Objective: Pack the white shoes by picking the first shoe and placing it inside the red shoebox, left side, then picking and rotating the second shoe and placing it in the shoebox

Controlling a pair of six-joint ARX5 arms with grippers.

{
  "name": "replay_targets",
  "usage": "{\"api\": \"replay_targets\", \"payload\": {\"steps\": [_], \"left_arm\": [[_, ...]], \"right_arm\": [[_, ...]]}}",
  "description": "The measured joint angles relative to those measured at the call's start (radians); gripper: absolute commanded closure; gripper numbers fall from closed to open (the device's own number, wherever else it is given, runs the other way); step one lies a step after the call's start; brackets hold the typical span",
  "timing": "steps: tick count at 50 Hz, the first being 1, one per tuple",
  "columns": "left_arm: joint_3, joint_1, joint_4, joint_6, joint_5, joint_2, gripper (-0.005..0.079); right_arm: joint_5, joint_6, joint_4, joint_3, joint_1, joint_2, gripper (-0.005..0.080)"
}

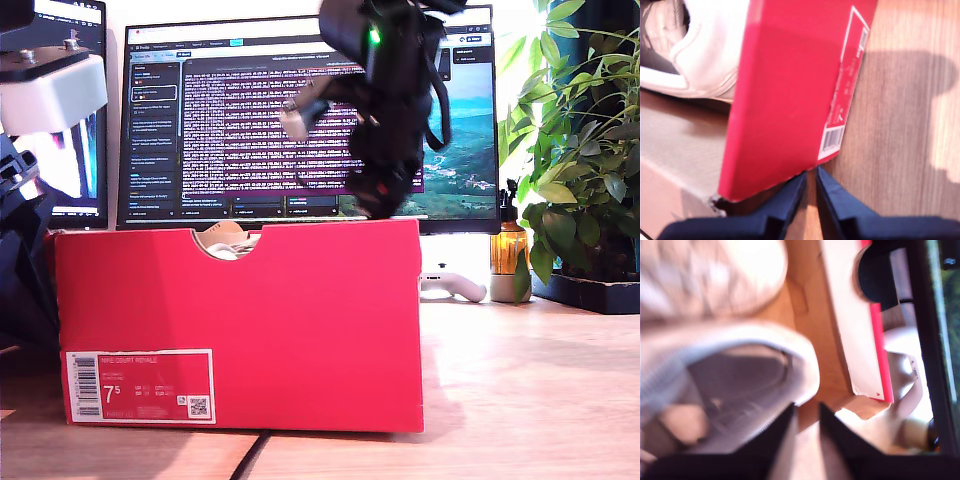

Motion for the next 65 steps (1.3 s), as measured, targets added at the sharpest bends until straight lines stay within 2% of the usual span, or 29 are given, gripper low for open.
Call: {"api": "replay_targets", "payload": {"steps": [6, 8, 9, 11, 19, 31, 43, 51, 65], "left_arm": [[0.007, -0.003, -0.025, -0.020, -0.033, 0.000, 0.0700], [0.008, -0.005, -0.043, -0.021, -0.058, 0.000, 0.0700], [0.009, -0.005, -0.051, -0.022, -0.064, 0.000, 0.0700], [0.012, -0.006, -0.079, -0.022, -0.069, -0.001, 0.0700], [0.014, -0.004, -0.174, -0.149, -0.091, -0.041, 0.0700], [0.025, -0.004, -0.229, -0.245, 0.040, -0.225, 0.0700], [0.028, 0.011, -0.214, -0.378, 0.062, -0.381, 0.0700], [0.029, 0.090, -0.125, -0.435, 0.087, -0.391, 0.0700], [0.031, 0.344, 0.129, -0.594, 0.306, -0.330, 0.0700]], "right_arm": [[0.005, 0.158, -0.082, 0.050, 0.009, -0.021, 0.0752], [0.008, 0.158, -0.115, 0.063, 0.011, -0.032, 0.0752], [0.008, 0.220, -0.128, 0.067, 0.011, -0.038, 0.0752], [0.009, 0.223, -0.146, 0.071, 0.009, -0.051, 0.0752], [0.005, 0.354, -0.205, 0.072, -0.031, -0.074, 0.0752], [-0.087, 0.421, -0.274, 0.072, -0.133, -0.074, 0.0752], [-0.309, 0.490, -0.384, 0.072, -0.225, -0.074, 0.0752], [-0.326, 0.499, -0.350, 0.039, -0.272, -0.079, 0.0752], [-0.305, 0.528, -0.169, -0.217, -0.334, -0.189, 0.0752]]}}
